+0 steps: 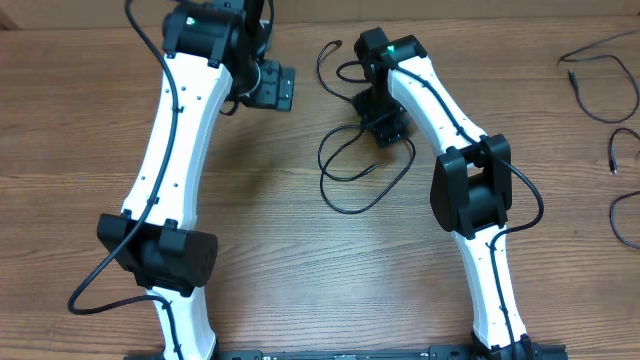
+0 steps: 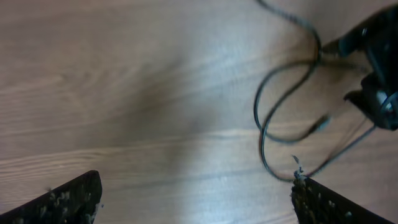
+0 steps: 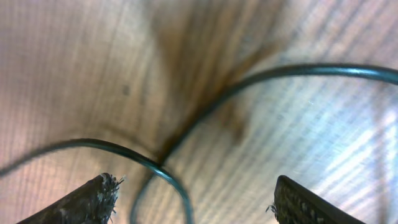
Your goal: Untangle cables
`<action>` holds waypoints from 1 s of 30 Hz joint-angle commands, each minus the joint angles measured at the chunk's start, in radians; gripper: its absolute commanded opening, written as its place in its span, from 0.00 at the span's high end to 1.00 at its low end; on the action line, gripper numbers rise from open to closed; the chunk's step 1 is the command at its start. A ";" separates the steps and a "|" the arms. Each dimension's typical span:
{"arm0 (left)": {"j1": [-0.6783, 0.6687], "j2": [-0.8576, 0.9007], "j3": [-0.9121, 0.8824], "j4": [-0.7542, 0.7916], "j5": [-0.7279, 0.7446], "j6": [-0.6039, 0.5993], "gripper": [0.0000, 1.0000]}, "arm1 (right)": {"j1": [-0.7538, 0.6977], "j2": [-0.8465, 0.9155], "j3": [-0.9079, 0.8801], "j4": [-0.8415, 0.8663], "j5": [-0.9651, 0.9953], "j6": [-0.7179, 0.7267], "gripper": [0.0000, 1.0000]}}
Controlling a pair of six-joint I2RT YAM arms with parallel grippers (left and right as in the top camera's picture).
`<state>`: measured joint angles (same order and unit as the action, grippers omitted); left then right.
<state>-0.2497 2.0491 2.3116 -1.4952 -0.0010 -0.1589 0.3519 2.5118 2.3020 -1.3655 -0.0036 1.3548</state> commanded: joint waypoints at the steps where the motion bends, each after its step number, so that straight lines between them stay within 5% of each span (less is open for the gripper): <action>1: 0.062 -0.010 0.155 -0.013 -0.060 -0.048 0.03 | -0.005 0.005 0.024 0.029 0.037 -0.002 0.19; 9: 0.182 -0.011 0.324 -0.132 0.005 -0.054 0.04 | 0.002 0.018 0.022 0.123 0.040 -0.001 0.16; 30: 0.182 -0.011 0.325 -0.181 0.006 -0.028 0.04 | 0.076 0.102 -0.025 0.067 0.052 0.002 0.16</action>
<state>-0.0639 2.0495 2.6171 -1.6730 -0.0071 -0.1921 0.3931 2.5706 2.3085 -1.3087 0.0486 1.3533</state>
